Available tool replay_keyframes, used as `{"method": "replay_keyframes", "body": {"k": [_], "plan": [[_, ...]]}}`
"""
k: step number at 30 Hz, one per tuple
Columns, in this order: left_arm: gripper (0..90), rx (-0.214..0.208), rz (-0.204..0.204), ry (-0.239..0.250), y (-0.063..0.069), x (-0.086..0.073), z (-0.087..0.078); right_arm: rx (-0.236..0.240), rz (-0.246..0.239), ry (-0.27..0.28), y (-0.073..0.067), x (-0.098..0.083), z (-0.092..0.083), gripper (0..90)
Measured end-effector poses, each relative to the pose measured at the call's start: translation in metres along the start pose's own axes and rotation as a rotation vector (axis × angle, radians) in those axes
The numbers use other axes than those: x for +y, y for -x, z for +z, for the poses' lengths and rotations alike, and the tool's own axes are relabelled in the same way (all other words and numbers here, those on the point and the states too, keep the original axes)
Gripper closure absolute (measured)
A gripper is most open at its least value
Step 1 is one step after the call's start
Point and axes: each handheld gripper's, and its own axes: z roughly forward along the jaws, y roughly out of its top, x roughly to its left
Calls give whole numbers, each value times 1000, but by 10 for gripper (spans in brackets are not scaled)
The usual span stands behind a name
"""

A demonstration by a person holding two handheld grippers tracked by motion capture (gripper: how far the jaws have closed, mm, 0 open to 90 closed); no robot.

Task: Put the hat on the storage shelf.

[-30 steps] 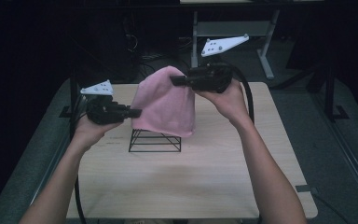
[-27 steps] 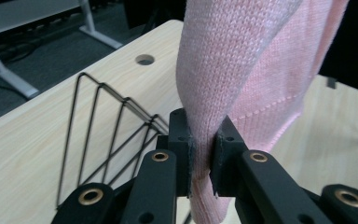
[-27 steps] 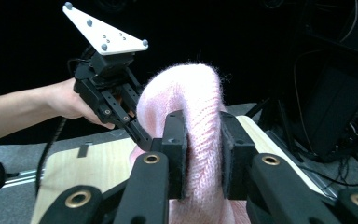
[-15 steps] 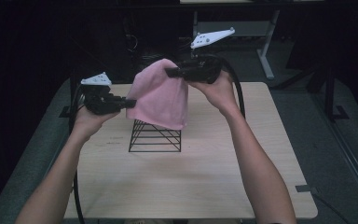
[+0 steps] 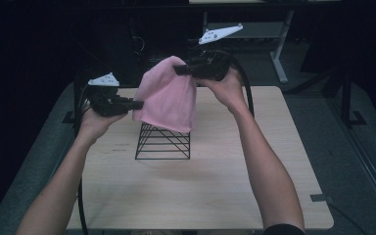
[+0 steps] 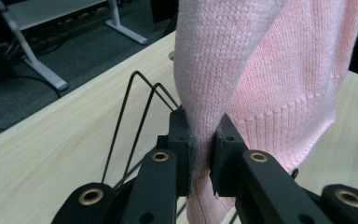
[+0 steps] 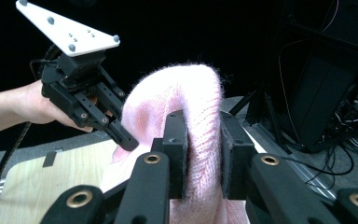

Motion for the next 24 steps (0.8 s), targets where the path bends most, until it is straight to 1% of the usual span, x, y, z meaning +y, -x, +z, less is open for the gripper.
{"method": "replay_keyframes", "body": {"k": [2, 3, 4, 5, 7, 10, 12, 16, 18, 19, 20, 21, 22, 23, 24], "plan": [[804, 0, 0, 0, 0, 0, 0, 3, -2, 9, 2, 0, 0, 751], [804, 0, 2, -1, 0, 0, 1, 15, -4, 16, 2, -1, 0, 751], [804, 1, 12, -4, 0, -1, 0, 18, -13, 20, 1, -1, 0, 750], [804, 1, 14, -5, 1, -2, 1, 19, -17, 22, 0, -2, 1, 750], [804, 4, 13, -8, 1, -5, 1, 26, -16, 20, -1, -3, 1, 750], [801, -2, 10, -16, 2, -11, 1, 42, -19, 13, -3, -8, 4, 750], [799, 2, 12, -11, 3, -12, 1, 37, -25, 12, -4, -9, 4, 750], [799, -4, 24, -20, 4, -18, -1, 51, -31, 7, -6, -9, 6, 750], [799, -1, 29, -24, 4, -21, -3, 59, -37, 3, -10, -9, 8, 749], [800, -5, 24, -33, 3, -25, -4, 69, -50, -6, -15, -9, 11, 748], [799, 1, 28, -36, 3, -27, -5, 72, -52, -10, -18, -8, 13, 747], [800, 1, 28, -36, 3, -27, -5, 72, -52, -10, -18, -8, 13, 747], [800, 0, 25, -44, 3, -32, -6, 76, -64, -26, -24, -8, 16, 744], [801, -2, 16, -45, 3, -34, -6, 82, -62, -35, -27, -8, 17, 743], [804, -2, 16, -45, 3, -34, -6, 82, -62, -35, -27, -8, 17, 743]]}}
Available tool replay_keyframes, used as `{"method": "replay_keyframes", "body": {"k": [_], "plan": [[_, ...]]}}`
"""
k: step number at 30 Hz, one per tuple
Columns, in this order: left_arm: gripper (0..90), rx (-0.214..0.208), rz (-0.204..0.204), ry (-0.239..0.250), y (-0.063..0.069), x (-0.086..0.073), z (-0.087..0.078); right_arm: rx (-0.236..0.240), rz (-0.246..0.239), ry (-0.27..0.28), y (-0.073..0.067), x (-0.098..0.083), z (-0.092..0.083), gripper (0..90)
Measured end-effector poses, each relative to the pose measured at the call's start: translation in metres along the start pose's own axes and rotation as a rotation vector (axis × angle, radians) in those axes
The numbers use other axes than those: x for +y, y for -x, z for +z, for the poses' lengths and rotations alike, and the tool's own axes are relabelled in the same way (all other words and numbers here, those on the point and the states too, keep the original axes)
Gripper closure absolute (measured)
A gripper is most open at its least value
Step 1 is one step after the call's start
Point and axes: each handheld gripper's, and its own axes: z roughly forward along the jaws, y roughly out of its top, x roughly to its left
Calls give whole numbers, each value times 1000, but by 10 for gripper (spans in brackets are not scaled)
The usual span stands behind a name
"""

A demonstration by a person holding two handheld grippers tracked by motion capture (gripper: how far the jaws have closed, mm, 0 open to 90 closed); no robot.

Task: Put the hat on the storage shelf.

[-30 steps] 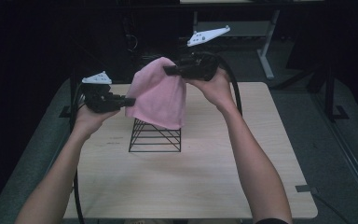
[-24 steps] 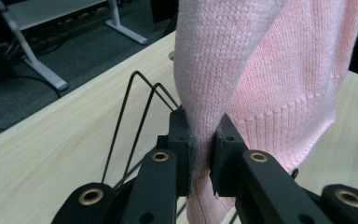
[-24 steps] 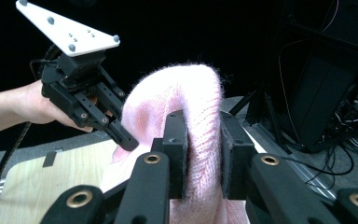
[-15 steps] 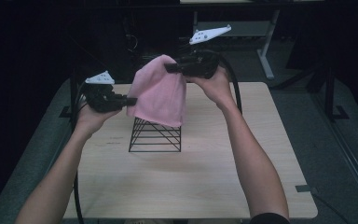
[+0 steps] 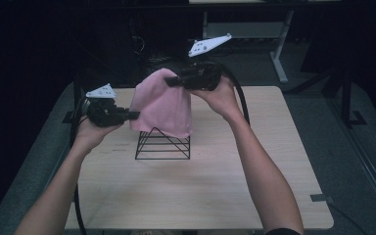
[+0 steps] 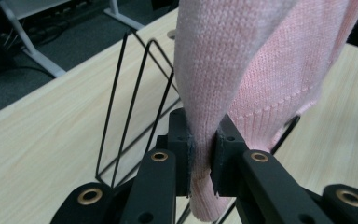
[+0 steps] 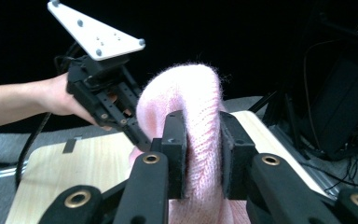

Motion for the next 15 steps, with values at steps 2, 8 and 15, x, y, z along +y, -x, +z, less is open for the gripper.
{"method": "replay_keyframes", "body": {"k": [2, 8, 15], "plan": [[806, 2, 0, -12, 0, -5, 0, 4, -13, -23, -8, -1, 5, 741], [806, 9, 8, -48, 3, -16, 3, 2, -19, -53, -17, -5, 11, 736], [805, 14, 19, -77, 5, -27, 7, 32, -10, -108, -23, -11, 20, 728]]}}
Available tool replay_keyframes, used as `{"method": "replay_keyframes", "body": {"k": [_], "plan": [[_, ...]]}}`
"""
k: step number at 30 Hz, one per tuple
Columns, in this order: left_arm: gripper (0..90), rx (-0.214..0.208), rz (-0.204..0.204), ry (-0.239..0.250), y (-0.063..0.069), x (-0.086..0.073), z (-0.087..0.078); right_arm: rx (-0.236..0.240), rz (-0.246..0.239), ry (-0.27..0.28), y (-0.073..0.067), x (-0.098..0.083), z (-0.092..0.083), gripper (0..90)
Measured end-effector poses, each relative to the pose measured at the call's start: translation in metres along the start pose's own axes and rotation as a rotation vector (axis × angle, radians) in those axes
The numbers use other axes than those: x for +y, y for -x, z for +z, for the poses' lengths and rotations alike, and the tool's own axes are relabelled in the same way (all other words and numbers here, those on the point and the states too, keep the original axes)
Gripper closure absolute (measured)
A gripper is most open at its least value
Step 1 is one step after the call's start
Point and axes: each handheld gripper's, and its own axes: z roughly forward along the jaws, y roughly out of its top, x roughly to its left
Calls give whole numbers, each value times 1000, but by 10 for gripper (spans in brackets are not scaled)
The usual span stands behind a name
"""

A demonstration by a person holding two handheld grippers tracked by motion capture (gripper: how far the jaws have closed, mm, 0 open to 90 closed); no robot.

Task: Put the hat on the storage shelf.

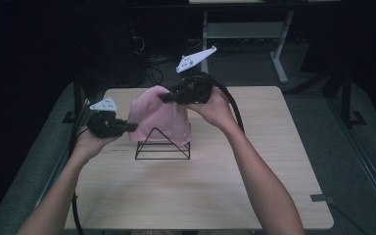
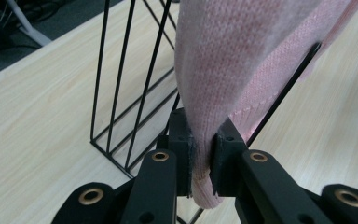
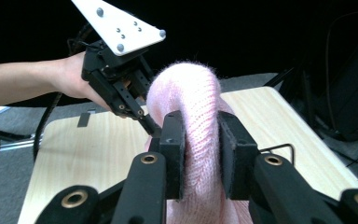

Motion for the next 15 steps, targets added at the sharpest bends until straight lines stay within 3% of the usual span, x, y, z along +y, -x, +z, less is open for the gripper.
{"method": "replay_keyframes", "body": {"k": [15], "plan": [[805, 0, -9, -91, -3, -24, 15, 49, 7, -92, -4, -13, 22, 717]]}}
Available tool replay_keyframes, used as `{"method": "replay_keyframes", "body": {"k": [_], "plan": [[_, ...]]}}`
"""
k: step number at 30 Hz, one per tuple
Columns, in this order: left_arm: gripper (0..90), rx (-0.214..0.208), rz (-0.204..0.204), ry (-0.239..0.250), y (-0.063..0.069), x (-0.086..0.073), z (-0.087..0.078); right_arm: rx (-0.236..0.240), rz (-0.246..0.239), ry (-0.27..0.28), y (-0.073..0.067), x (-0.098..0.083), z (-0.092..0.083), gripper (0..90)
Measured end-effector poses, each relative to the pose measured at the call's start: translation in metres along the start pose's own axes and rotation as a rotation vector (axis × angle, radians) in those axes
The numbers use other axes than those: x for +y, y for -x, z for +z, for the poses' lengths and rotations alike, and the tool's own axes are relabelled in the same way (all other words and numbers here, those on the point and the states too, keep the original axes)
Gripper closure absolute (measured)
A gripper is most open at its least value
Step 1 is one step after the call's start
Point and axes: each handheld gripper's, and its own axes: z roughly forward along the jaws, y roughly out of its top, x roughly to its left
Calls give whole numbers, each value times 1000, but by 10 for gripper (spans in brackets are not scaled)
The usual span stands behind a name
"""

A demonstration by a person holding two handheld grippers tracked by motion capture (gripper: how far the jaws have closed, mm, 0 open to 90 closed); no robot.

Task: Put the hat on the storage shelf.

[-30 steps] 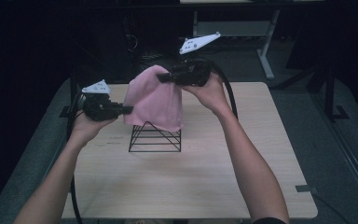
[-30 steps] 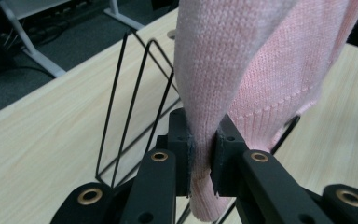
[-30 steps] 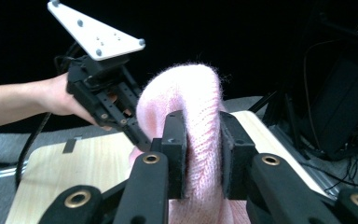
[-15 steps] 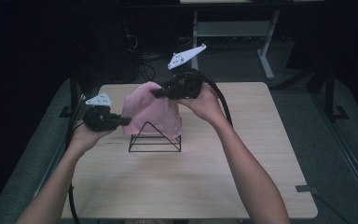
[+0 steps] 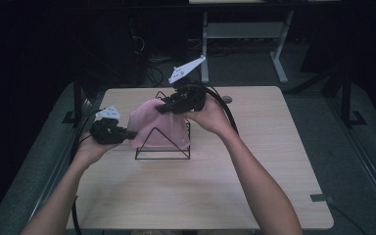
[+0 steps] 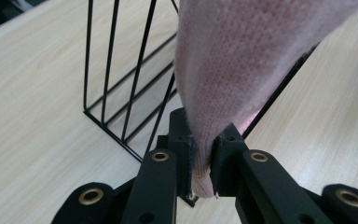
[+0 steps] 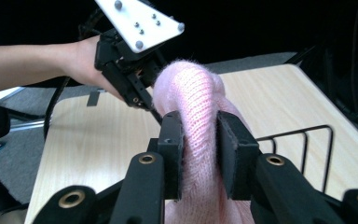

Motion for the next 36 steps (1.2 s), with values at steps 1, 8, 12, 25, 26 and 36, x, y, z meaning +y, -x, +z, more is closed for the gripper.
{"method": "replay_keyframes", "body": {"k": [1, 8, 12, 25, 26, 36], "plan": [[805, -4, -9, -3, 1, -2, 1, 5, 11, -3, -1, -1, 1, 716], [804, 6, 8, -36, 2, -7, 10, 7, 17, -34, -1, -9, 10, 710], [805, 16, 40, -73, 4, -7, 14, 16, 22, -44, 0, -12, 13, 706], [804, -19, 34, -164, 3, -11, 29, 51, 74, -87, 7, -27, 21, 642], [803, -21, 32, -165, 2, -11, 30, 53, 75, -90, 6, -27, 22, 635], [686, -32, 52, -96, 6, -7, 19, 64, 72, -92, 4, -25, 28, 724]]}}
